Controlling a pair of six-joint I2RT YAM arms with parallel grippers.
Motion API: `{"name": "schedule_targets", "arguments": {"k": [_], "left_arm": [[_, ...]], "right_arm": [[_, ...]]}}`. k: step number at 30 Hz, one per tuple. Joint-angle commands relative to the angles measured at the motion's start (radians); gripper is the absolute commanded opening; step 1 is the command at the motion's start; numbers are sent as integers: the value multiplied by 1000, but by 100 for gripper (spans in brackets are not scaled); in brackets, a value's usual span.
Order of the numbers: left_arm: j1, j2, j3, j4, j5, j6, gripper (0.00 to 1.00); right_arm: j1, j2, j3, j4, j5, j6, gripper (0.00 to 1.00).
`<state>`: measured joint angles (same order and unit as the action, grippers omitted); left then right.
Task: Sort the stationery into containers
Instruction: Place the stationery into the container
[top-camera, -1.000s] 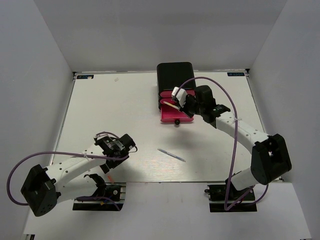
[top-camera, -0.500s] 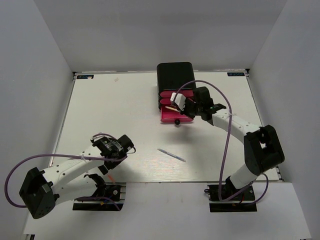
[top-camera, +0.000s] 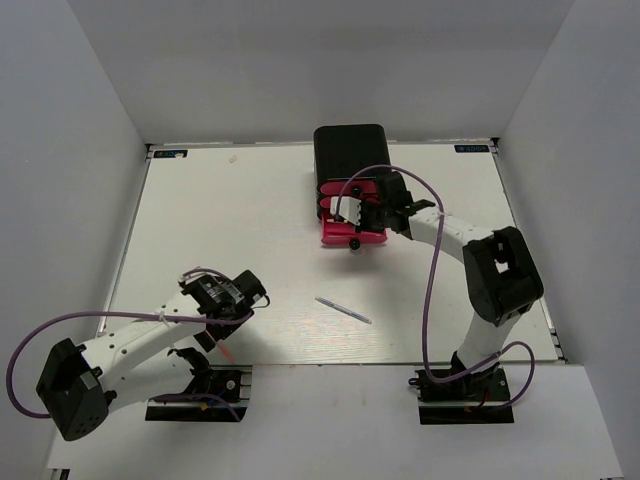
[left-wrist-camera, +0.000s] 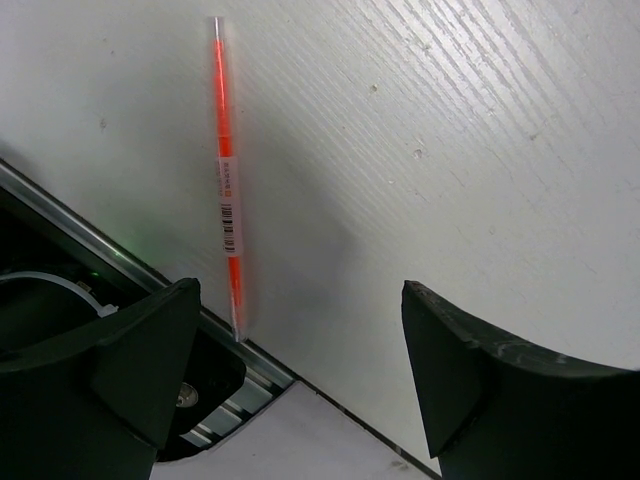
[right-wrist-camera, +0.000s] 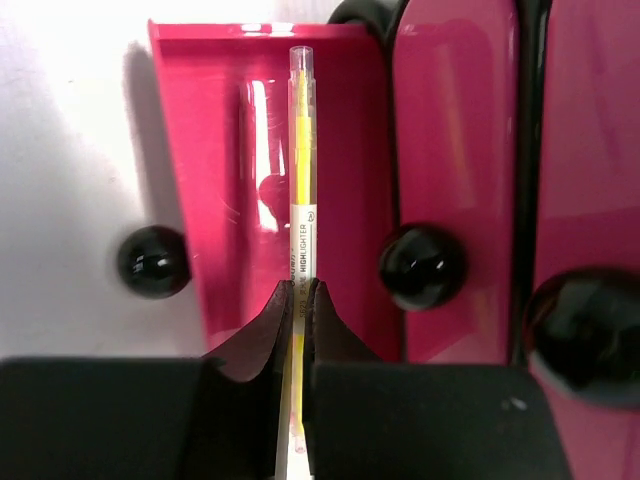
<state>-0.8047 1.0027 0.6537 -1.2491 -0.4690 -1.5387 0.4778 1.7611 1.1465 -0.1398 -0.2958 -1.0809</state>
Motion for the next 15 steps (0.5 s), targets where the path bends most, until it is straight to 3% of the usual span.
{"name": "schedule_targets", "arguments": {"k": [1,2,6,9,15], "left_arm": [[-1,-24,11,-24,1,-44,92],[-1,-24,11,-24,1,-44,93],[-1,-24,20,-47,10,-55,94],[-1,-24,20,-56,10,-64,96],[-1,-1,29,-111,39,-93,97]], "right_arm": [[-4,30,62,17,-29,-68,0],[-4,38,67,19,-31,-68,0],[-4,52,76,8,-43,-65,26],[-7,41,65,11,-55,-54,36],[-11,-52,13,39,-100,16,36]]}}
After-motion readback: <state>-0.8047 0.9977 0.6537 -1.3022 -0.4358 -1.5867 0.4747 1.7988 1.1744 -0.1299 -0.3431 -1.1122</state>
